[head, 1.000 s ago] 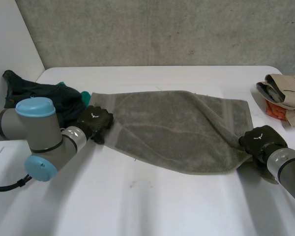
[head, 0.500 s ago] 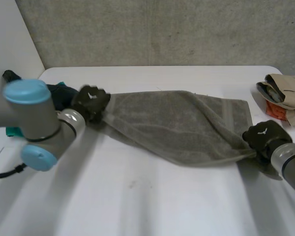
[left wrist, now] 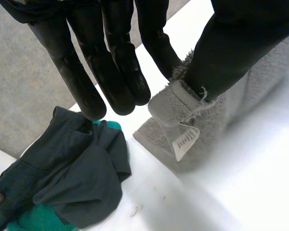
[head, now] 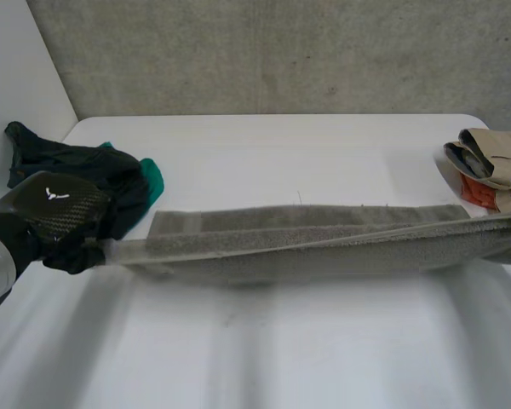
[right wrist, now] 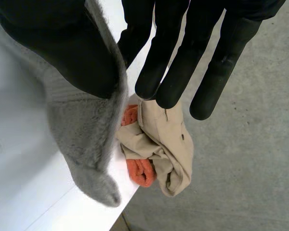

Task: Fold the laundry.

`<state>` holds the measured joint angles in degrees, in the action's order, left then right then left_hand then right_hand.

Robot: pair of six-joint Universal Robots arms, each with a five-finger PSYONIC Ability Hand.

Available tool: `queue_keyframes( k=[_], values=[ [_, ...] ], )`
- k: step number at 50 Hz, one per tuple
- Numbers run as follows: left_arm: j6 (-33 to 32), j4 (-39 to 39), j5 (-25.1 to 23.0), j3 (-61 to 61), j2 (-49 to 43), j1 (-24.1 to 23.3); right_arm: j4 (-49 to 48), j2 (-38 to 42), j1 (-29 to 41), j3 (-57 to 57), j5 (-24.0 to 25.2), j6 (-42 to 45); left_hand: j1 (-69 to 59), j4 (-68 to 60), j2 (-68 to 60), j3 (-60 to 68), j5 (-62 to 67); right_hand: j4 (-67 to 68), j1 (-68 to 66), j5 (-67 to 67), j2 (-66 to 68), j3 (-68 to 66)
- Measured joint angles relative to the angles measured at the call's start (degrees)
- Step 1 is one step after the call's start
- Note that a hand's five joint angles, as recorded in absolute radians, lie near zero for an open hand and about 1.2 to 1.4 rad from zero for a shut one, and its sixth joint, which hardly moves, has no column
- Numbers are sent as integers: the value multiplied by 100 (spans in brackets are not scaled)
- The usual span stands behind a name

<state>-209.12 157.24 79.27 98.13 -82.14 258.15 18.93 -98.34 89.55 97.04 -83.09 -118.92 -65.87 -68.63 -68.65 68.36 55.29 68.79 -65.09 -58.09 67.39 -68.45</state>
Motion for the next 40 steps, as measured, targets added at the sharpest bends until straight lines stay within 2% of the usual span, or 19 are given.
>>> queue_keyframes(
  k=[2,8,11,14,19,20,21,23,24,26,31,40],
  values=[
    [0,33,1,-13,-78,8,-2,60,-3,1,6,-5,0,0,0,0,0,0,0,0,0,0],
    [2,803,102,-564,-1676,-110,-133,1536,130,-302,-104,-83,0,-2,-1,0,0,0,0,-1,0,0],
    [3,1147,265,-1161,-2436,-252,-259,2108,328,-716,-296,-142,0,-10,-2,0,0,0,0,-5,0,-1],
    [9,1625,606,-2293,-3269,-438,-607,2648,667,-1526,-651,-295,0,-20,-4,2,0,0,0,-5,0,-3],
    [59,2738,959,-3780,-3756,-545,-1779,2992,1022,-2806,-1041,-680,0,-22,-5,3,0,1,0,-7,0,-3],
    [84,3255,1021,-4090,-3779,-548,-2250,3016,1074,-3048,-1077,-820,0,-22,-5,3,0,0,0,-7,0,-3],
    [105,3761,1063,-4294,-3763,-546,-2908,3022,1115,-3251,-1081,-1009,0,-22,-5,3,0,0,0,-8,0,-3],
    [123,4208,1086,-4418,-3733,-547,-3453,3009,1133,-3345,-1060,-1157,0,-22,-5,3,0,1,0,-15,0,-4],
    [142,4692,1101,-4499,-3682,-550,-4059,2982,1143,-3382,-1005,-1313,0,-22,-5,3,0,1,0,-40,0,-4],
    [163,5051,1100,-4503,-3618,-556,-4660,2940,1144,-3351,-921,-1465,0,-22,-5,3,0,1,0,-70,0,-5],
    [247,5174,1068,-4200,-3516,-551,-5105,2908,1143,-3145,-771,-1607,0,-22,-5,3,125,1,0,-87,0,-5],
    [423,4803,1022,-2953,-3551,-504,-4564,3393,1147,-2623,-684,-1649,0,-22,-7,6,125,1,0,-87,8,-5]
  ],
)
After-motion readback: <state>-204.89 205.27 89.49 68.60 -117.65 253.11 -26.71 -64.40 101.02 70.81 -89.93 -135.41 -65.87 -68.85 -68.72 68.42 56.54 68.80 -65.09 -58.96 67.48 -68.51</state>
